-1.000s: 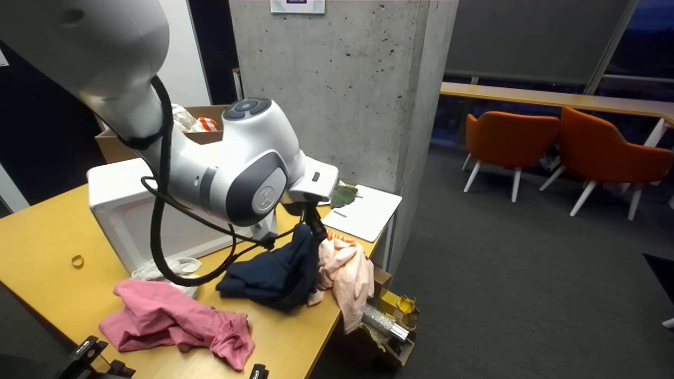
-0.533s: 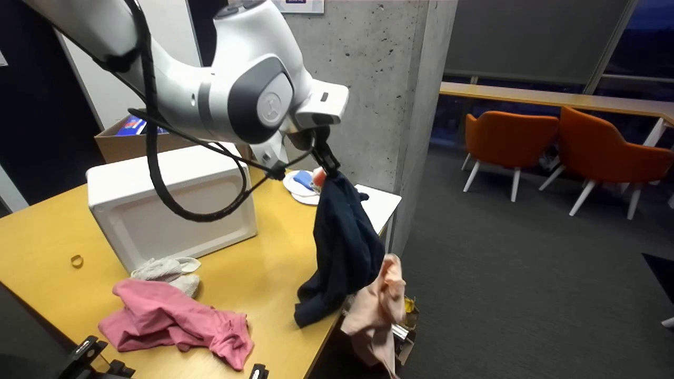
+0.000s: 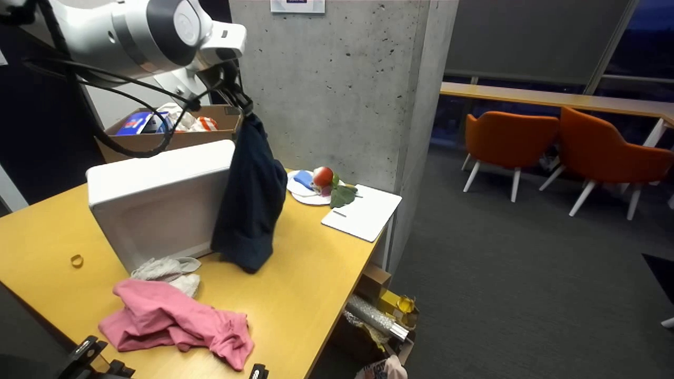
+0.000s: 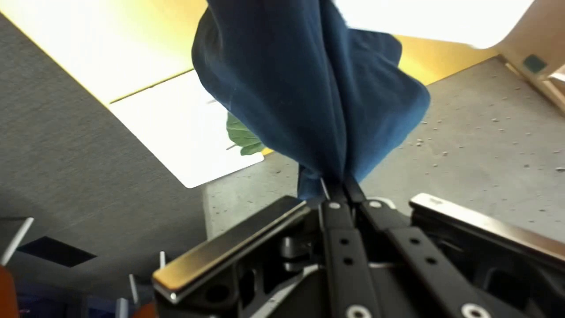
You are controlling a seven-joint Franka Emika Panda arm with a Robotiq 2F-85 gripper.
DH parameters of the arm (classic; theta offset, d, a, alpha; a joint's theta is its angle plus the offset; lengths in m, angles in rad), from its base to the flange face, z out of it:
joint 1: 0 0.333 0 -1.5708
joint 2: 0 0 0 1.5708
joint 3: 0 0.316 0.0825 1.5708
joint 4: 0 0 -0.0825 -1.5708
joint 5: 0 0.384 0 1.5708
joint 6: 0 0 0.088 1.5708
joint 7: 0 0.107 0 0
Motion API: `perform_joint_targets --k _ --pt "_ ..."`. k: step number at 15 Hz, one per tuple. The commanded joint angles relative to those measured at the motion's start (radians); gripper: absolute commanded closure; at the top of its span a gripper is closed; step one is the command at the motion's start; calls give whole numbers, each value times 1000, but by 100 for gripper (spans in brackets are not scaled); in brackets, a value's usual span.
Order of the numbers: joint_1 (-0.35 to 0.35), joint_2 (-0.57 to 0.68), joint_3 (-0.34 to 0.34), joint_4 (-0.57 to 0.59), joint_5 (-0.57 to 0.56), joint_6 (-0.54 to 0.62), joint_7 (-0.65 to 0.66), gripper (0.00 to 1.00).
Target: Put the blue cloth on the white box
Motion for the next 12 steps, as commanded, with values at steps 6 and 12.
perform_joint_targets --k 6,12 --pt "-11 164 164 519 -162 -219 110 99" --pt "-10 349 242 789 -118 -320 58 69"
